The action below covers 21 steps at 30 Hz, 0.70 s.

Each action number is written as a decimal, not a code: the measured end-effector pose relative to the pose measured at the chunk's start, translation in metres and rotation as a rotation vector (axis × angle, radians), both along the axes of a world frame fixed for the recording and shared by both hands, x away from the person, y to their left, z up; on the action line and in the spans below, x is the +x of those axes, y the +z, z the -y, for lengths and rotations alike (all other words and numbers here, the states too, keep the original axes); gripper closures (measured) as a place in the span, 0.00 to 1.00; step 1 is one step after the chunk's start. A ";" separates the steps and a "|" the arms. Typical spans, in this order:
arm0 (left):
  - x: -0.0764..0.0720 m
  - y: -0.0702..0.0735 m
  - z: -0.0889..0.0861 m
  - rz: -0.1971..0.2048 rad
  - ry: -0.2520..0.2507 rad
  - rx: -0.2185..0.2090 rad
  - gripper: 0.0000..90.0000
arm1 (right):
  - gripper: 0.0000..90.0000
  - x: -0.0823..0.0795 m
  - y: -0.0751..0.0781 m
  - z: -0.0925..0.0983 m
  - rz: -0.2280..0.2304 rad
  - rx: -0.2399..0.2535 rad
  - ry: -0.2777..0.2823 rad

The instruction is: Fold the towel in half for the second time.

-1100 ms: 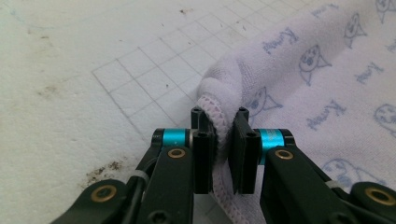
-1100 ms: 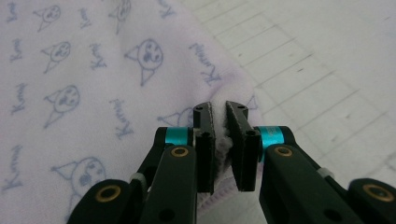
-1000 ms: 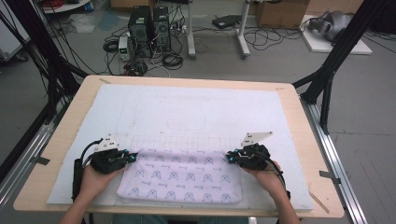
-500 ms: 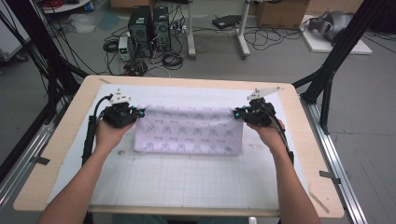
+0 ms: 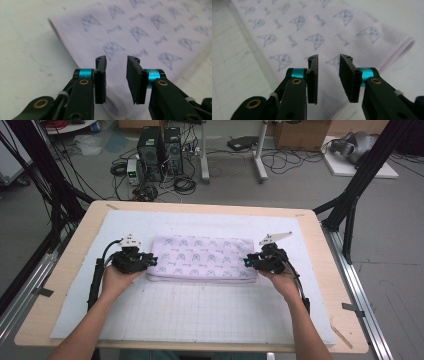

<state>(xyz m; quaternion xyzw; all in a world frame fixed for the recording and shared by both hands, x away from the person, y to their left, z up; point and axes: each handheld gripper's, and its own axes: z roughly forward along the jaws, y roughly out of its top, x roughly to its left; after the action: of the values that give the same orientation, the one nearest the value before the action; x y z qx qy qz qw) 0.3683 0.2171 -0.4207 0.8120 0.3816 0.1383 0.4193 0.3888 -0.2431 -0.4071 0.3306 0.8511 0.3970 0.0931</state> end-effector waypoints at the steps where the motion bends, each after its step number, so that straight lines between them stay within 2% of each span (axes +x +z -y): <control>1: -0.003 -0.003 0.000 -0.011 -0.008 0.008 0.80 | 0.77 -0.003 -0.003 -0.001 -0.019 -0.012 0.001; 2: -0.005 -0.007 0.000 -0.029 -0.016 0.023 0.81 | 0.77 -0.006 -0.008 0.000 -0.026 -0.023 0.002; 4: -0.008 -0.015 0.000 -0.034 -0.021 0.066 0.81 | 0.76 -0.010 -0.016 0.001 -0.044 -0.037 -0.004; 6: -0.011 -0.019 -0.002 -0.021 -0.013 0.040 0.81 | 0.75 -0.011 -0.024 0.002 -0.080 -0.070 -0.011; 8: -0.012 -0.019 -0.002 -0.012 -0.013 0.051 0.81 | 0.76 -0.015 -0.025 0.003 -0.045 -0.059 -0.017; 10: -0.013 -0.019 0.000 -0.006 -0.008 0.062 0.80 | 0.74 -0.017 -0.028 0.003 -0.047 -0.045 -0.035; 12: -0.013 -0.019 0.001 -0.009 -0.003 0.050 0.79 | 0.68 -0.019 -0.028 0.003 -0.054 -0.016 -0.048; 13: -0.013 -0.018 0.001 -0.009 -0.004 0.047 0.78 | 0.65 -0.020 -0.028 0.002 -0.041 -0.013 -0.045; 16: -0.015 -0.015 0.000 -0.003 0.011 0.037 0.68 | 0.58 -0.024 -0.024 -0.002 -0.016 -0.002 -0.044; 18: -0.018 -0.010 -0.002 0.000 0.012 0.013 0.61 | 0.51 -0.026 -0.021 -0.003 -0.004 0.017 -0.053; 21: -0.024 -0.004 -0.001 0.033 0.034 0.012 0.44 | 0.39 -0.030 -0.014 -0.003 0.023 0.059 -0.082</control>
<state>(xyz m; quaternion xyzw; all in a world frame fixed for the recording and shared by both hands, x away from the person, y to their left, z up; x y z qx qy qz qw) 0.3439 0.2180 -0.4244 0.8054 0.3877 0.1611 0.4183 0.3585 -0.2397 -0.4211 0.3634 0.8236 0.4215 0.1093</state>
